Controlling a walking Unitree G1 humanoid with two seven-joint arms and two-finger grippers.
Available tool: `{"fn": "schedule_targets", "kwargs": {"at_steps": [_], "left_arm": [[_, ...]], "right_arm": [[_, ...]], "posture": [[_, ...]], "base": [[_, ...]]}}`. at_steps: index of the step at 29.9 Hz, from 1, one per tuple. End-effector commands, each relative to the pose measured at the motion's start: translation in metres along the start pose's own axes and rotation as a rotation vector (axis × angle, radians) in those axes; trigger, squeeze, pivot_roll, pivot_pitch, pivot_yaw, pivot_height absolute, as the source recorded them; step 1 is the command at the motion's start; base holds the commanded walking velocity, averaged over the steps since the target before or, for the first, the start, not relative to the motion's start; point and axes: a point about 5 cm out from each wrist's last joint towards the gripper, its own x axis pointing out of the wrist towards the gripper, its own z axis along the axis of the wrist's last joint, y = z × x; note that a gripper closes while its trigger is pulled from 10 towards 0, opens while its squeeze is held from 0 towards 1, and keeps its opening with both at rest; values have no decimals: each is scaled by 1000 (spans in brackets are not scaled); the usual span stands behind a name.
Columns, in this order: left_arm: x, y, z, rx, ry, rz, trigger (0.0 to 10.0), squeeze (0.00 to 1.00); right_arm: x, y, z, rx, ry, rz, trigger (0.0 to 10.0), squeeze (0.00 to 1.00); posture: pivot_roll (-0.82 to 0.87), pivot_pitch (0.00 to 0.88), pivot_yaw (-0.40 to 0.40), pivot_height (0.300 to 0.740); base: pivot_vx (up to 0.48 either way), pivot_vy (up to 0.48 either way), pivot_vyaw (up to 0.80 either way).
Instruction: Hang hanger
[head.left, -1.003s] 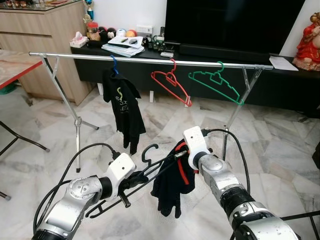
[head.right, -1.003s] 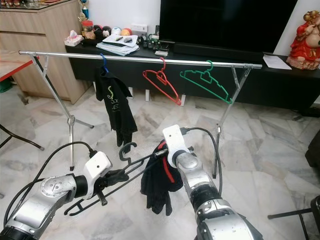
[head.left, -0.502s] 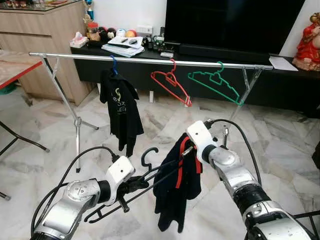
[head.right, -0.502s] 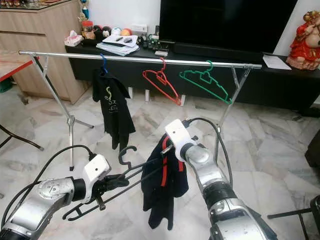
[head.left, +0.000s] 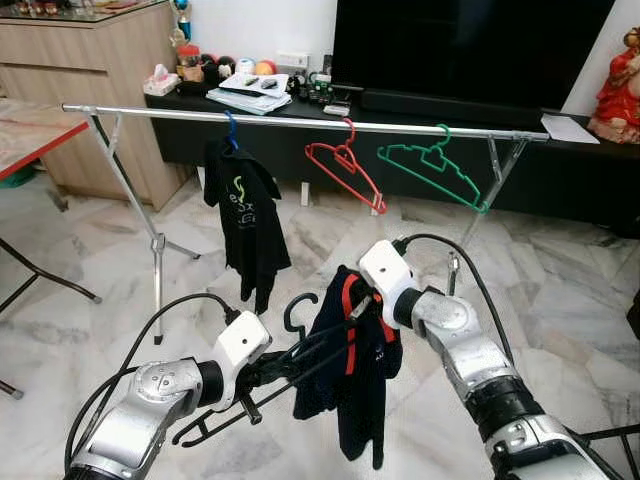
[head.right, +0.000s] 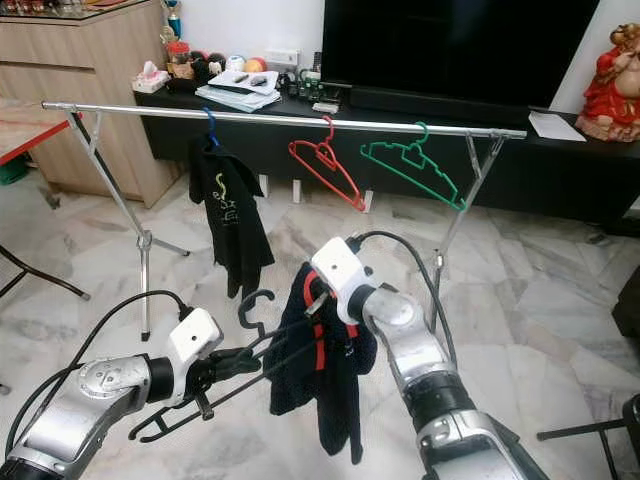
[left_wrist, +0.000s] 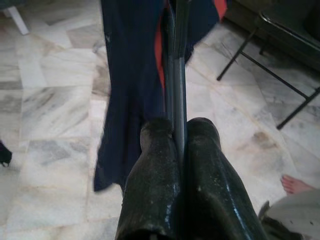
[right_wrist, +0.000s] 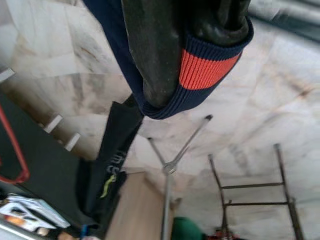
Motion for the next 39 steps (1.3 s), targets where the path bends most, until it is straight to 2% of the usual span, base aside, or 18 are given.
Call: {"fn": "schedule_targets", "kwargs": {"at_steps": [1, 5, 6, 7, 10, 12, 13, 14, 15, 16, 18, 21, 24, 30, 33, 35, 36, 39], "left_arm": [[1, 1, 7, 1, -53, 10, 10000, 0], [3, 0, 7, -3, -62, 11, 10000, 0], [4, 0, 8, -1, -66, 19, 10000, 0], [4, 0, 8, -1, -66, 19, 10000, 0], [4, 2, 8, -2, -79, 42, 10000, 0], [4, 2, 8, -3, -81, 44, 10000, 0], [4, 3, 8, -7, -82, 45, 10000, 0], [4, 3, 8, -7, -82, 45, 10000, 0], [4, 3, 8, -10, -82, 46, 10000, 0], [4, 3, 8, -10, -82, 46, 10000, 0], [4, 2, 7, -20, -82, 37, 10000, 0], [5, 1, 7, -24, -82, 32, 10000, 0], [5, -2, 5, -34, -78, 12, 10000, 0], [6, 0, 4, -35, -77, 29, 10000, 0], [7, -1, 4, -43, -77, 20, 10000, 0], [7, -2, 4, -44, -78, 20, 10000, 0], [8, -1, 4, -45, -79, 23, 10000, 0], [8, -1, 3, -46, -80, 30, 10000, 0]], "right_arm": [[-3, 1, -2, -18, 13, 22, 10000, 0], [-6, -1, -14, -49, 80, 5, 10000, 0], [-9, -7, -20, -74, 127, -51, 10000, 0], [-9, -7, -20, -74, 127, -51, 10000, 0], [-20, -34, -28, -174, 224, -259, 10000, 0], [-22, -37, -25, -163, 205, -279, 10000, 0], [-20, -34, -12, -96, 87, -230, 10000, 0], [-20, -34, -12, -96, 87, -230, 10000, 0], [-18, -26, -3, -68, 9, -159, 10000, 0], [-18, -26, -3, -68, 9, -159, 10000, 0], [-16, -10, 8, -52, -66, -17, 10000, 0], [-17, -7, 10, -63, -76, 8, 10000, 0], [-18, -4, 14, -115, -103, 58, 10000, 0], [-21, 7, 25, -113, -143, 151, 10000, 0], [-23, 19, 34, -89, -200, 228, 10000, 0], [-25, 27, 35, -107, -211, 288, 10000, 0], [-28, 37, 35, -133, -215, 350, 10000, 0], [-30, 43, 36, -137, -218, 380, 10000, 0]], "posture": [[148, 22, -42, 740], [145, 22, -41, 740], [144, 24, -40, 740], [144, 24, -40, 740], [141, 24, -39, 740], [141, 24, -39, 740], [141, 24, -37, 740], [141, 24, -37, 740], [140, 24, -37, 740], [140, 24, -37, 740], [140, 26, -37, 740], [140, 27, -36, 740], [139, 27, -35, 740], [137, 28, -36, 740], [135, 29, -34, 740], [132, 30, -34, 740], [132, 30, -34, 740], [132, 32, -35, 740]], "base": [[0, 0, 0], [0, 0, 0], [0, 0, 0], [0, 0, 0], [0, 0, 0], [0, 0, 0], [0, 0, 0], [0, 0, 0], [0, 0, 0], [0, 0, 0], [0, 0, 0], [0, 0, 0], [0, 0, 0], [0, 0, 0], [0, 0, 0], [0, 0, 0], [0, 0, 0], [0, 0, 0]]}}
